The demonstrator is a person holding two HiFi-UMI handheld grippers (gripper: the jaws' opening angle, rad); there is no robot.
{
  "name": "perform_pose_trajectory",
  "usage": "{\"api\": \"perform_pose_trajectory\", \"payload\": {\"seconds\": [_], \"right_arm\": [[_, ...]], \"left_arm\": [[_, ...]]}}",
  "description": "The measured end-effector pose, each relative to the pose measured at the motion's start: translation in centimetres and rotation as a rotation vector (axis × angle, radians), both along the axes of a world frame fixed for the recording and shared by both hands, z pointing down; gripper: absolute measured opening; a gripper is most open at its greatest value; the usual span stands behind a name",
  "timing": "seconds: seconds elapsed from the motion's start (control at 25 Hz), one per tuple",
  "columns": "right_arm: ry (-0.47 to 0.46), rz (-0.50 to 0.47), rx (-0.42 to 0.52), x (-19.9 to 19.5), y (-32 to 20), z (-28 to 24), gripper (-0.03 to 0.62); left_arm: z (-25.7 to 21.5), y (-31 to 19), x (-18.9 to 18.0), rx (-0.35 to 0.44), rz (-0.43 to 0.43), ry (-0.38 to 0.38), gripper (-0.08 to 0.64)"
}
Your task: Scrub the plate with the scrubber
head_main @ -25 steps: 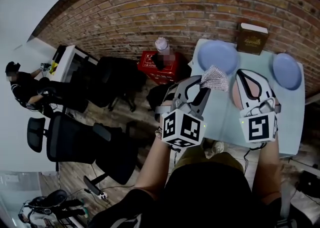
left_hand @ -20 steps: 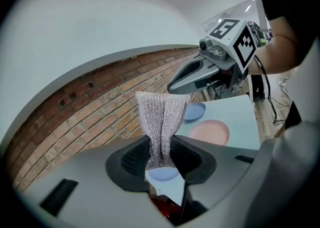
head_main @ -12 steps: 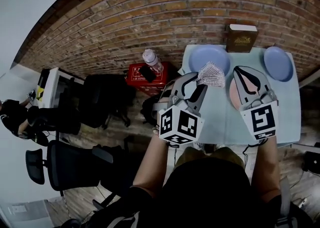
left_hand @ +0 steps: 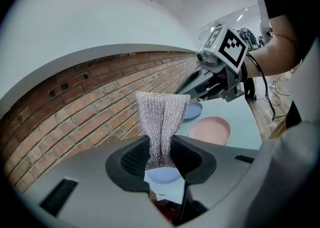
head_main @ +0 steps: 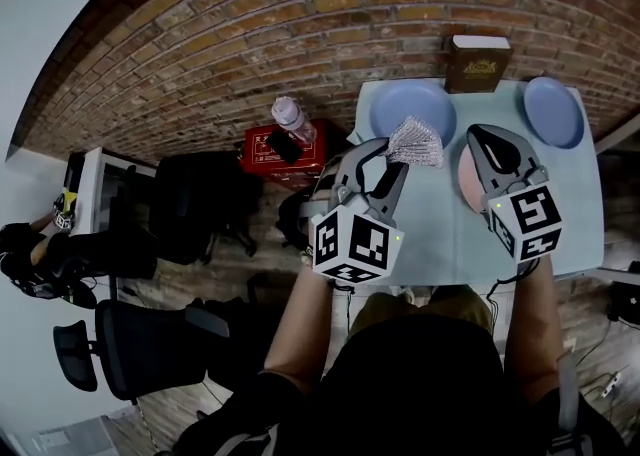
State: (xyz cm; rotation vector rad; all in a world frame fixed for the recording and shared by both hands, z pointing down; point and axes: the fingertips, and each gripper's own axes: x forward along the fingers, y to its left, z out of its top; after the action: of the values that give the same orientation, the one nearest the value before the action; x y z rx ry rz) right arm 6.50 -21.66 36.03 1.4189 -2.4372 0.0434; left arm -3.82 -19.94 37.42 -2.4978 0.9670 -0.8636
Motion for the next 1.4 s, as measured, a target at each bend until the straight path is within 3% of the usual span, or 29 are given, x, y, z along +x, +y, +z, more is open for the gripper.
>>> {"api": "perform_pose_trajectory", "payload": {"seconds": [0.2,0.56,0.72,0.92,1.4], "right_arm": [[-0.176,0.025,-0.17,2.0,-3.5,4.0,0.037],[-0.386,0.068,-0.464,5.0,-10.6,12.5,0.04],[-0.373,0.089,-0.593,5.9,-12.9,17.4,0.052],[-0.327,0.114,-0.73,6.7,-15.6,23.1,0.115],[-0.364,0.187,-0.955,8.4,-19.6,32.1,0.117]], "left_arm": [[1.6,-2.0,0.9,-0.031,-0.014,0.005,0.144],[5.0,-5.0,1.6,-0.082,-0.088,-0.004,0.144],[6.5,-5.8,1.4,-0.108,-0.117,-0.007,0.144],[8.0,-7.0,0.9,-0.137,-0.151,-0.008,0.144],[11.5,-8.3,-1.0,-0.212,-0.241,-0.032,0.144]]}}
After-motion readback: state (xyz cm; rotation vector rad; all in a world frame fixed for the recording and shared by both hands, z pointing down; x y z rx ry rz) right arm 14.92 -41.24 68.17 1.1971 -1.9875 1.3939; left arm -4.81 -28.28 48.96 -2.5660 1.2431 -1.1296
